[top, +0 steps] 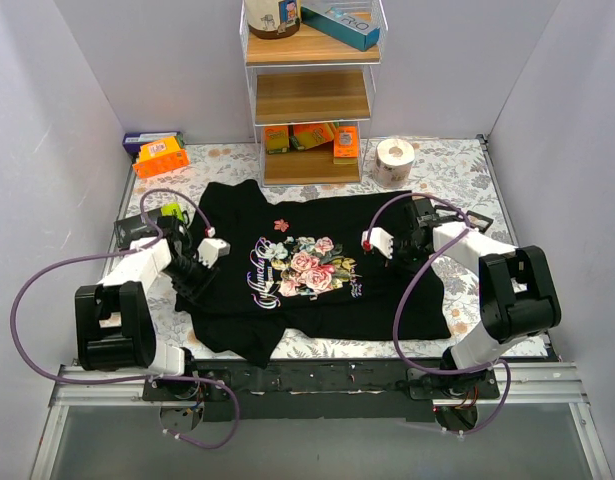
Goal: Remove the brooch from the garment
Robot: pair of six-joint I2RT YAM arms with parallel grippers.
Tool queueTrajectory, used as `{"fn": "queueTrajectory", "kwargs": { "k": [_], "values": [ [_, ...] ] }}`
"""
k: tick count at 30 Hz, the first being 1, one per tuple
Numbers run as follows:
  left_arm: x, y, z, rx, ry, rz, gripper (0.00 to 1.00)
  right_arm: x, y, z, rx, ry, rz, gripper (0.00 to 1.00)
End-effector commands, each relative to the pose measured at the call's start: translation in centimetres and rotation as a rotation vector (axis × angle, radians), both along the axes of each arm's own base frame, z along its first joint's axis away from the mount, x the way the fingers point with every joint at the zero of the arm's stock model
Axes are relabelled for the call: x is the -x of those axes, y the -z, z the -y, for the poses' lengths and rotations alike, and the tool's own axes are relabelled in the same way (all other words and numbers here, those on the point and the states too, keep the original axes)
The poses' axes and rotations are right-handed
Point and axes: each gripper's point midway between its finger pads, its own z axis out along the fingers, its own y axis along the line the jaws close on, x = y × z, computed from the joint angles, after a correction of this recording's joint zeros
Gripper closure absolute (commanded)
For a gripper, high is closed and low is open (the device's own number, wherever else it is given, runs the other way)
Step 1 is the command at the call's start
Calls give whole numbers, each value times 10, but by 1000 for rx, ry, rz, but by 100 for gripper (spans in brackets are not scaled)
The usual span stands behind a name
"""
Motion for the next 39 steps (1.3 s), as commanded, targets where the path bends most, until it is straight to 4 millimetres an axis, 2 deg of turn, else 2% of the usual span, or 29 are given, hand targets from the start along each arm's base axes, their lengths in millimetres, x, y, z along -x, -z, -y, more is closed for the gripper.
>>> {"fn": "queueTrajectory", "kwargs": {
  "k": [1,2,3,4,6,7,8,9,10,11,12,13,14,17,19,21,25,32,35,39],
  "values": [
    [-69,-72,25,161,94,219,57,-3,-19,1,15,71,-68,61],
    [-85,-85,34,215,82,248,55,-10,-30,-5,-11,87,-63,61],
    [-103,-97,49,274,98,291,55,-25,-54,-16,-62,82,-30,61],
    [-133,-107,55,299,97,321,54,-33,-64,-21,-85,90,-18,60],
    [-166,-118,72,367,35,341,54,-49,-82,-28,-111,156,-13,59],
    [-180,-110,75,392,-5,319,53,-72,-107,-34,-140,185,43,59],
    [-195,-118,79,421,-34,341,52,-82,-114,-38,-151,211,36,59],
    [-208,-124,102,479,-83,348,52,-88,-124,-44,-177,241,25,59],
    [-216,-126,107,508,-123,356,52,-104,-141,-50,-209,243,71,59],
    [-220,-121,111,530,-183,339,52,-111,-144,-53,-226,248,89,59],
    [-238,-129,114,560,-218,404,52,-116,-149,-57,-256,257,104,59],
    [-241,-127,118,602,-330,354,52,-134,-161,-63,-302,261,186,59],
    [-244,-118,121,621,-355,319,52,-136,-165,-64,-325,271,211,59],
    [-252,-112,139,695,-406,201,54,-145,-176,-67,-386,288,292,58],
    [-264,-97,147,728,-449,94,56,-145,-177,-69,-414,316,287,58],
    [-270,-80,155,692,-432,58,57,-141,-173,-76,-450,297,266,58],
    [-275,-60,159,695,-431,9,58,-144,-160,-79,-441,310,263,58],
    [-272,-46,169,707,-416,-49,64,-155,-148,-78,-400,312,241,57],
    [-269,-41,171,718,-412,-69,65,-153,-144,-77,-392,308,231,57],
    [-263,-43,175,741,-388,-91,73,-151,-138,-77,-384,311,216,58]
  ]
}}
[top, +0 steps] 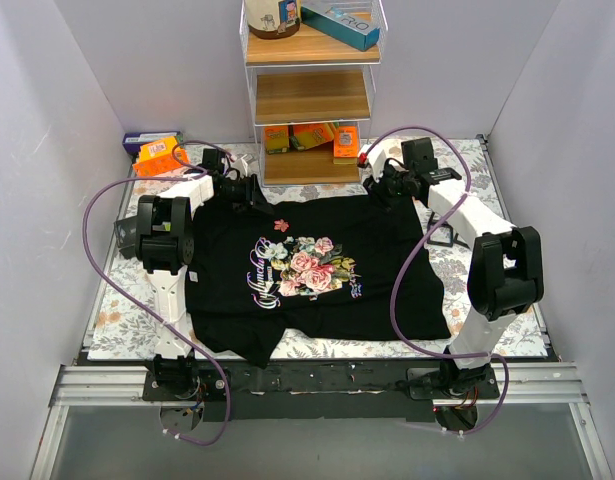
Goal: Remove the brooch from the garment
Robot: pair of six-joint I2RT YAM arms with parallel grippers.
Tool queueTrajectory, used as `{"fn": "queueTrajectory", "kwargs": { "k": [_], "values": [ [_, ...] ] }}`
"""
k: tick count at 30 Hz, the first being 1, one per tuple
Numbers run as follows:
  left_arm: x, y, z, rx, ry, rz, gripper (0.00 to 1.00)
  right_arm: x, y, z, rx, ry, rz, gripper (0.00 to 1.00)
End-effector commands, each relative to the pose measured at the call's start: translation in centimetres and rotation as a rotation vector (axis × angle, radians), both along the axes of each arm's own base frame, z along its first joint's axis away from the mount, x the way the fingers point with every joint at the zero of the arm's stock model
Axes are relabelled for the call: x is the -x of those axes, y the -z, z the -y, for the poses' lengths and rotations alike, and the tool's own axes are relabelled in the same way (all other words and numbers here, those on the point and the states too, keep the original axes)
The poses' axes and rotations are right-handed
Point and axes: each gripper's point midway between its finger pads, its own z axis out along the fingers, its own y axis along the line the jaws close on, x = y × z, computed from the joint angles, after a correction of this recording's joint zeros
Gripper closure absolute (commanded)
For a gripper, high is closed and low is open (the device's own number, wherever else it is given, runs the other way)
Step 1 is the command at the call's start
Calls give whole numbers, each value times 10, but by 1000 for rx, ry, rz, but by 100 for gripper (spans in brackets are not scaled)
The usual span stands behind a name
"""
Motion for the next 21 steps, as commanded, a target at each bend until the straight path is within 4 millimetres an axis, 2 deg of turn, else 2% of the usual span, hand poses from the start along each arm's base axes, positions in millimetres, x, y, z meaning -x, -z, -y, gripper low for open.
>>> {"fn": "queueTrajectory", "kwargs": {
  "k": [1,5,14,18,21],
  "values": [
    [0,-20,8,58,41,32,73,-6,-12,-5,-14,-11,26,58],
    [5,-10,11,60,40,-9,73,-6,-7,-5,-5,-14,14,58],
    [13,13,9,-5,26,-55,65,-6,-4,-4,11,-21,12,57],
    [16,16,12,-2,35,-66,66,-5,-3,-4,13,-24,6,58],
    [18,17,14,6,41,-74,71,-5,-1,-3,15,-25,3,58]
  ]
}}
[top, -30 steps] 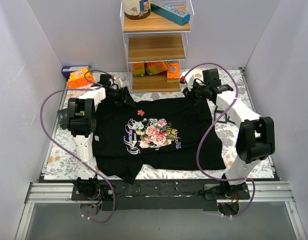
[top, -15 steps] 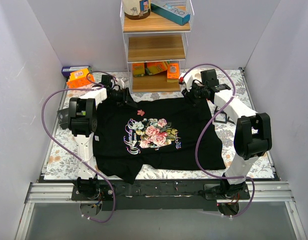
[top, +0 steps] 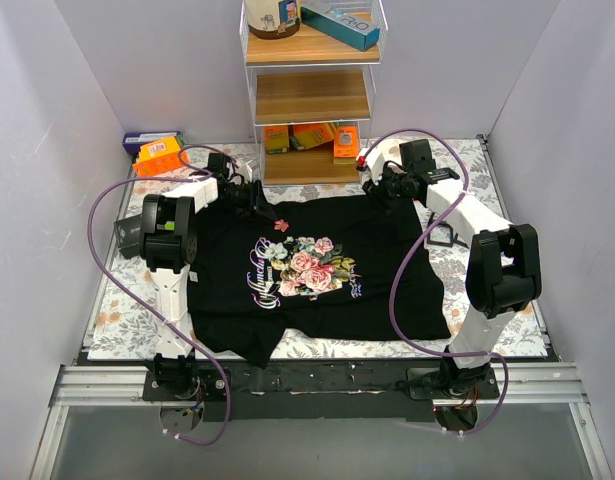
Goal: Remove the brooch from the garment
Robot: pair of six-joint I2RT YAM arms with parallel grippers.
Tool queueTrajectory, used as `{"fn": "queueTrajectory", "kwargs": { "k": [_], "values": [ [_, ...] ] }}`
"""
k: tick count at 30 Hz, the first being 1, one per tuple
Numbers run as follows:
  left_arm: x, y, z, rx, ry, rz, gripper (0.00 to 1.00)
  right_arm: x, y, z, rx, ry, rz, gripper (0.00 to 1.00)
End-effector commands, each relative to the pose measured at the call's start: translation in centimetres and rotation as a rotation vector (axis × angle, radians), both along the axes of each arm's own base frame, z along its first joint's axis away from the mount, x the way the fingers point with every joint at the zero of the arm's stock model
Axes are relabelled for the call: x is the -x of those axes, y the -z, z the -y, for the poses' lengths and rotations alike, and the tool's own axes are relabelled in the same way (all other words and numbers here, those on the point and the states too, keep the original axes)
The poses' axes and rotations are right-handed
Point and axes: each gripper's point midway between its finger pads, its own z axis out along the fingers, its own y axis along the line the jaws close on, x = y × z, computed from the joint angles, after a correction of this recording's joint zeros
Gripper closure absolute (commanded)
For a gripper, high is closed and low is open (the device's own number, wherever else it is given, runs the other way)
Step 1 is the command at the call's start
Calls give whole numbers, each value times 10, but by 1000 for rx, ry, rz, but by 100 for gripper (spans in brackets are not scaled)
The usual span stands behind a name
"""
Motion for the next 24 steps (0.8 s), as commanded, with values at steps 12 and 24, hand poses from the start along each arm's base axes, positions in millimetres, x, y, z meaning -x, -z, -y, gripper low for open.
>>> {"fn": "queueTrajectory", "kwargs": {
  "k": [12,24],
  "values": [
    [13,8,6,16,28,-40,76,-5,-11,-14,-19,-45,20,58],
    [24,12,9,34,44,-65,90,7,-1,-40,-16,-123,6,58]
  ]
}}
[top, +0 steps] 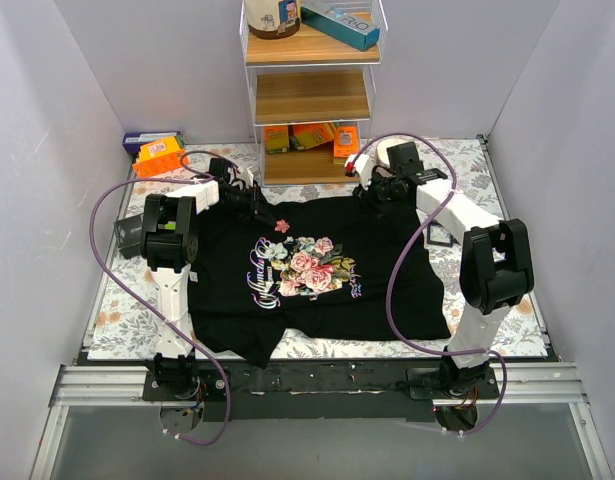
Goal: Remove the brooch from the garment
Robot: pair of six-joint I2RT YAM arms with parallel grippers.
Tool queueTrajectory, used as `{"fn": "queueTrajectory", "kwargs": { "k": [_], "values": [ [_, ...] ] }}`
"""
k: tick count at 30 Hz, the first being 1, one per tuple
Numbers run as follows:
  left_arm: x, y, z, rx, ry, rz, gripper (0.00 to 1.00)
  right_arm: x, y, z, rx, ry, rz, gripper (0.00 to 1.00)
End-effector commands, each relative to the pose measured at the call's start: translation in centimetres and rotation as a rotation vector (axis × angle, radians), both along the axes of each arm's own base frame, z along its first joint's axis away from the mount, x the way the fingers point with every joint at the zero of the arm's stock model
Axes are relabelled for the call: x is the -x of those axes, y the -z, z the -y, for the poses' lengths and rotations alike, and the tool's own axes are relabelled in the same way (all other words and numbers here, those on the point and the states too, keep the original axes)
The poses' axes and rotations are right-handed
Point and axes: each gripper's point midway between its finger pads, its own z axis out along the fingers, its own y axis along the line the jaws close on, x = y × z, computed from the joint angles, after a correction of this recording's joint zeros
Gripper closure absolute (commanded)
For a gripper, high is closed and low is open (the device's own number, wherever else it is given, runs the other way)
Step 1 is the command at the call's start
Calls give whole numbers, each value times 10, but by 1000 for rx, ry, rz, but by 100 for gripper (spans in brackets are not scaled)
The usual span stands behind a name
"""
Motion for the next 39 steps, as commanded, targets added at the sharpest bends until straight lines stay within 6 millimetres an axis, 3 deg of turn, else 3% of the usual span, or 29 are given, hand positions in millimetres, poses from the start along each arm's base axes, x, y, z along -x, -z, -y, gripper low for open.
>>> {"fn": "queueTrajectory", "kwargs": {
  "k": [1,4,9,14,20,25,30,34,35,36,38,39],
  "values": [
    [13,4,4,9,26,-26,92,2,-13,-23,-24,-81,37,58],
    [20,6,5,29,39,-50,100,11,-15,-37,3,-163,72,58],
    [33,-3,8,77,66,-57,100,22,-18,-63,46,-336,228,58],
    [34,-24,13,141,77,-44,100,29,-13,-94,35,-466,341,57],
    [34,-59,22,289,64,-93,100,38,-6,-118,-18,-576,465,57],
    [54,-81,27,417,63,-227,100,47,-1,-138,-63,-621,541,56],
    [74,-89,27,484,52,-320,100,53,5,-156,-97,-626,558,56],
    [67,-100,28,461,24,-256,100,58,3,-170,-150,-593,538,55],
    [67,-98,26,414,-4,-253,98,57,2,-171,-161,-574,535,55],
    [58,-89,23,330,-26,-157,93,55,1,-173,-179,-540,512,55],
    [47,-91,18,229,-83,-111,77,48,1,-176,-196,-485,509,55],
    [36,-83,11,147,-129,-63,74,43,4,-174,-188,-439,489,55]
  ]
}}
